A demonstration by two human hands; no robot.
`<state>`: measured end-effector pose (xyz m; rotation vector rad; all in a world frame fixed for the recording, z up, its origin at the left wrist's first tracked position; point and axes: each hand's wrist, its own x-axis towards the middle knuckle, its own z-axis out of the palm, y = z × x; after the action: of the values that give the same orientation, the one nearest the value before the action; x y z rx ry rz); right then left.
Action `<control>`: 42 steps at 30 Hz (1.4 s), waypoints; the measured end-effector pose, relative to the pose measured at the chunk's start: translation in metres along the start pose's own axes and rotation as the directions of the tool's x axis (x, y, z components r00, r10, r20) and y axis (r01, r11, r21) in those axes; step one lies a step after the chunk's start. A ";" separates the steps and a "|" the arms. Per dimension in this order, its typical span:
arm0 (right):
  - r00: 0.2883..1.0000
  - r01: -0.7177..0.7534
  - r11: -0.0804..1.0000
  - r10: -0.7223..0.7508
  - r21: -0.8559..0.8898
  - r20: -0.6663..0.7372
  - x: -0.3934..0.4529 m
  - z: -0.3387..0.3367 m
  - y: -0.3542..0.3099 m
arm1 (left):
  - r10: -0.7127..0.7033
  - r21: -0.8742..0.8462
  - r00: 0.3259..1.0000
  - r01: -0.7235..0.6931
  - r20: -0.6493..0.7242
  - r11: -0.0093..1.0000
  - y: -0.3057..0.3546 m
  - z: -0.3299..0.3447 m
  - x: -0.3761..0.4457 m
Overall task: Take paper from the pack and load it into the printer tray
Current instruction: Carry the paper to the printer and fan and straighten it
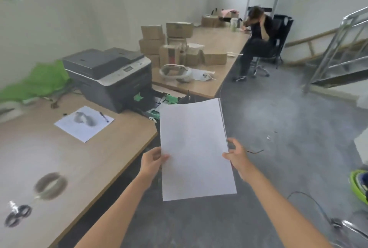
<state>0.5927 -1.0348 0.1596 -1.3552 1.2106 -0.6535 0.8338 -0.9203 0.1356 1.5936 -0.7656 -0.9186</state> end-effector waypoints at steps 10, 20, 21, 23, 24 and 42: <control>0.964 0.070 0.995 -0.052 -0.064 0.260 0.166 0.125 -0.071 | -0.094 -0.109 0.971 0.071 -0.221 0.991 -0.001 -0.093 0.129; 0.846 0.125 0.981 -0.030 -0.145 0.532 0.260 0.264 -0.121 | -0.084 -0.100 0.851 0.037 -0.518 0.994 -0.002 -0.193 0.171; 0.826 0.134 0.980 -0.029 -0.146 0.563 0.265 0.277 -0.122 | -0.099 -0.107 0.826 0.047 -0.556 0.993 -0.005 -0.201 0.171; 0.784 0.158 0.976 -0.032 -0.149 0.620 0.278 0.303 -0.122 | -0.127 -0.116 0.771 0.069 -0.624 0.991 -0.011 -0.215 0.169; 0.763 0.168 0.974 -0.030 -0.154 0.646 0.282 0.315 -0.122 | -0.137 -0.121 0.746 0.075 -0.652 0.990 -0.012 -0.220 0.168; 0.482 0.024 0.977 0.174 -0.211 0.859 0.404 0.401 -0.130 | -0.060 0.074 0.442 0.279 -0.895 0.957 0.022 -0.246 0.215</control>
<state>1.1193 -1.2777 0.0955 -1.4851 0.4559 0.2887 1.1538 -0.9903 0.1472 2.0576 0.0880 0.0039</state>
